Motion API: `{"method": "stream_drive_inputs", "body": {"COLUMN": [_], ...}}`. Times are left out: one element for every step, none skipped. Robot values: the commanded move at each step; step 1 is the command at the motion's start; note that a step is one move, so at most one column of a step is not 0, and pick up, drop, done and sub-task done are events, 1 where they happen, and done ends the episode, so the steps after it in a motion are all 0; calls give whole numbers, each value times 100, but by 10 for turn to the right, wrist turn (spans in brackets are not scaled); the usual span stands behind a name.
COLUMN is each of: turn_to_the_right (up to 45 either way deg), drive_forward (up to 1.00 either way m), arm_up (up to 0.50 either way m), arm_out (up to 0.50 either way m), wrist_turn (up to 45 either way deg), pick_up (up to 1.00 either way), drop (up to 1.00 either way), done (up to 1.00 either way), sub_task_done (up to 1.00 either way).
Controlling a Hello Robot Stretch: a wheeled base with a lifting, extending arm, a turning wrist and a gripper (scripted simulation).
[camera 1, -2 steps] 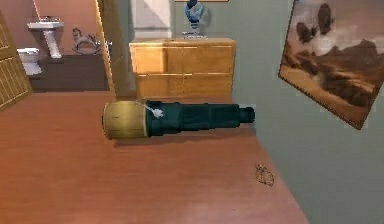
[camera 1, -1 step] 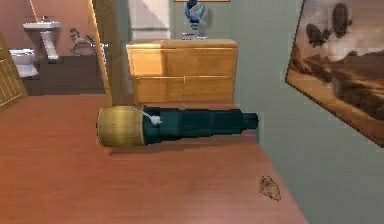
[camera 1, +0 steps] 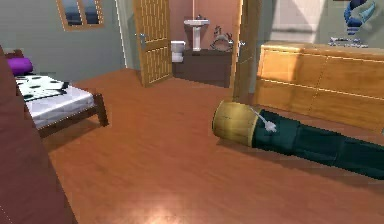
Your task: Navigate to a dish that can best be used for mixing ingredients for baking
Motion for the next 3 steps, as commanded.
{"method": "stream_drive_inputs", "body": {"turn_to_the_right": [0, -60, 0], "drive_forward": [65, 0, 100], "arm_up": [0, 0, 0], "arm_out": [0, 0, 0], "wrist_turn": [0, 0, 0], "pick_up": [0, 0, 0], "drop": [0, 0, 0], "done": [0, 0, 0], "sub_task_done": [0, 0, 0]}}
